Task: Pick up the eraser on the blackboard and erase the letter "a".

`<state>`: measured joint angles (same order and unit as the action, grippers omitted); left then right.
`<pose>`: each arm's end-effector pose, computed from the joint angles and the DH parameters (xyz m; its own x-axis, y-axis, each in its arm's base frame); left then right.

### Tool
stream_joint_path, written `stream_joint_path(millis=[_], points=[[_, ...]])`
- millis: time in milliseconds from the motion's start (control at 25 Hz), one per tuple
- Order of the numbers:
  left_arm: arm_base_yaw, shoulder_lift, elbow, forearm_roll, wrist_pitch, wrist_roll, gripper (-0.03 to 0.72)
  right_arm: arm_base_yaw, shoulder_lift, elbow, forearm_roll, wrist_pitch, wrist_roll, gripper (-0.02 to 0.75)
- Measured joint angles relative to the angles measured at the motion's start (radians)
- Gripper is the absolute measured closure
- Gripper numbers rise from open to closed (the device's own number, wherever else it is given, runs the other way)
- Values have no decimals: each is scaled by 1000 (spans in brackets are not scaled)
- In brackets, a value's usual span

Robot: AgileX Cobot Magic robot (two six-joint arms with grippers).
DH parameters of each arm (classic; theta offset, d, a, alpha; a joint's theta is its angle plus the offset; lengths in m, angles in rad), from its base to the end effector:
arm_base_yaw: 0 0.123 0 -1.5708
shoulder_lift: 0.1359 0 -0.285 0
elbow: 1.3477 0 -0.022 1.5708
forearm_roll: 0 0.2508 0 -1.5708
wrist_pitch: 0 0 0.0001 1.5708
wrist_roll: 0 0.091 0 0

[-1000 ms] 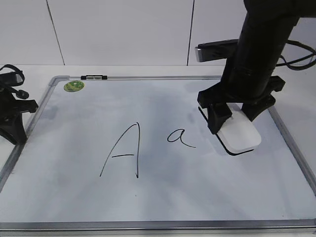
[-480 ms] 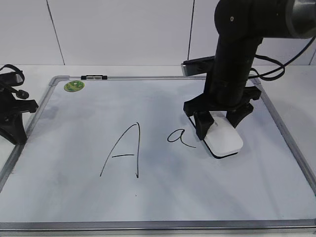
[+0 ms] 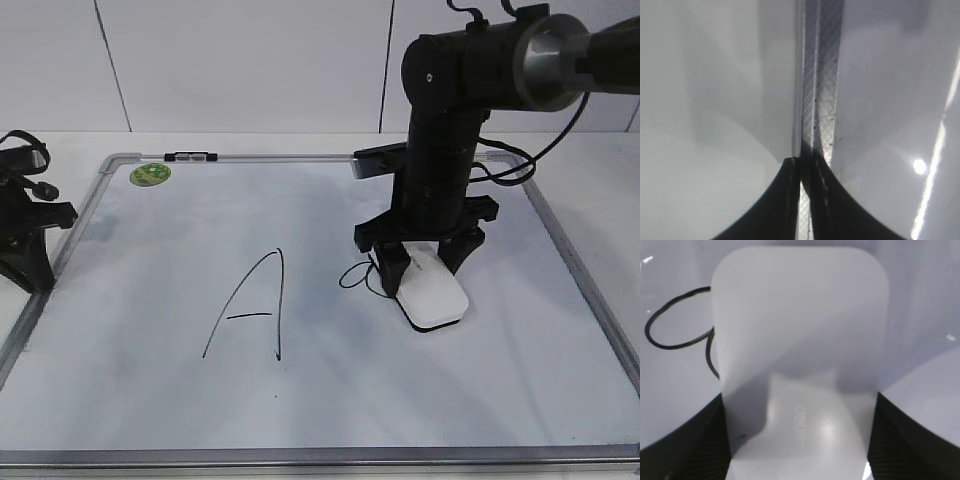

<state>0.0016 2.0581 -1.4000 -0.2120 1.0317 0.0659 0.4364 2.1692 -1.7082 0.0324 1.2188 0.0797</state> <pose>0.3872 -0.0158 0.1479 -0.9985 -0.0450 0.0297 -0.0496 0.9825 -0.1794 0.3889 0.1844 0.1725 -0.9406 -0.3386 0.0243 -0.3379 0.9407 0.0283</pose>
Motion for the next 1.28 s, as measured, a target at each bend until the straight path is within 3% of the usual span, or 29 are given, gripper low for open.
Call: stream_joint_path(millis=[320, 720, 1000, 1280], points=[[0, 0, 0, -2, 0, 1, 674, 14, 20, -23, -1, 19, 0, 188], [0, 0, 0, -2, 0, 1, 674, 136, 23, -23, -21, 11, 0, 188], [0, 0, 0, -2, 0, 1, 674, 138, 23, -23, -45, 9, 17, 188], [0, 0, 0, -2, -2, 1, 674, 86, 23, -23, -7, 9, 20, 188]])
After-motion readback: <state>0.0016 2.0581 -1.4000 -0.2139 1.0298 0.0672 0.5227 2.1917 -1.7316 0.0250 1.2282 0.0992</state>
